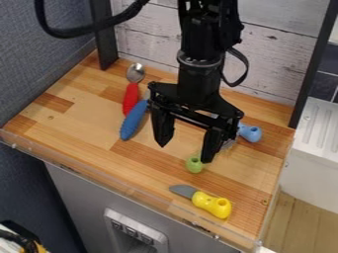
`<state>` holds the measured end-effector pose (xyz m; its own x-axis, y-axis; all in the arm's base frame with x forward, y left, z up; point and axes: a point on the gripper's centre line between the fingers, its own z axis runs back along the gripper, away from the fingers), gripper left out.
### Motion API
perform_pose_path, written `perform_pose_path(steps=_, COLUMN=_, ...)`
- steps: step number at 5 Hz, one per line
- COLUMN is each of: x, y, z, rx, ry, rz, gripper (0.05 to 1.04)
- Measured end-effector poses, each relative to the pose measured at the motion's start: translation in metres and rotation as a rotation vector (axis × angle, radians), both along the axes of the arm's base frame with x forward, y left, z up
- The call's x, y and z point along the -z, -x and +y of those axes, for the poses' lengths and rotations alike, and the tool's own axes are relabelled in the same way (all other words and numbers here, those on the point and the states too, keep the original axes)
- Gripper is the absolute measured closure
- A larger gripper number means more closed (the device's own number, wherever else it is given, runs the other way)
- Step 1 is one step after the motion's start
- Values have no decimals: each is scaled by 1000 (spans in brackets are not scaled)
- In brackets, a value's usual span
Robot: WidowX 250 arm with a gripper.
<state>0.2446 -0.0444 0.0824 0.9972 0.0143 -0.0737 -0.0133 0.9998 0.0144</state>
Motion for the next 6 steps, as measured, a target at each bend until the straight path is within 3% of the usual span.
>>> perform_pose_path(steps=1, x=3, y=-6, z=18, rx=-116, ry=-3, rz=9, gripper=86)
perform_pose_path(steps=3, x=2, y=-38, z=80, rx=-452, ry=6, rz=-55, gripper=87)
perform_pose_path(steps=4, x=1, y=-60, z=109, rx=-524, ry=13, rz=-80, gripper=84)
perform_pose_path(steps=5, x=0, y=-82, z=127, rx=-489, ry=30, rz=-91, gripper=84)
perform_pose_path(steps=6, x=0, y=-99, z=133, rx=-357, ry=39, rz=-98, gripper=84)
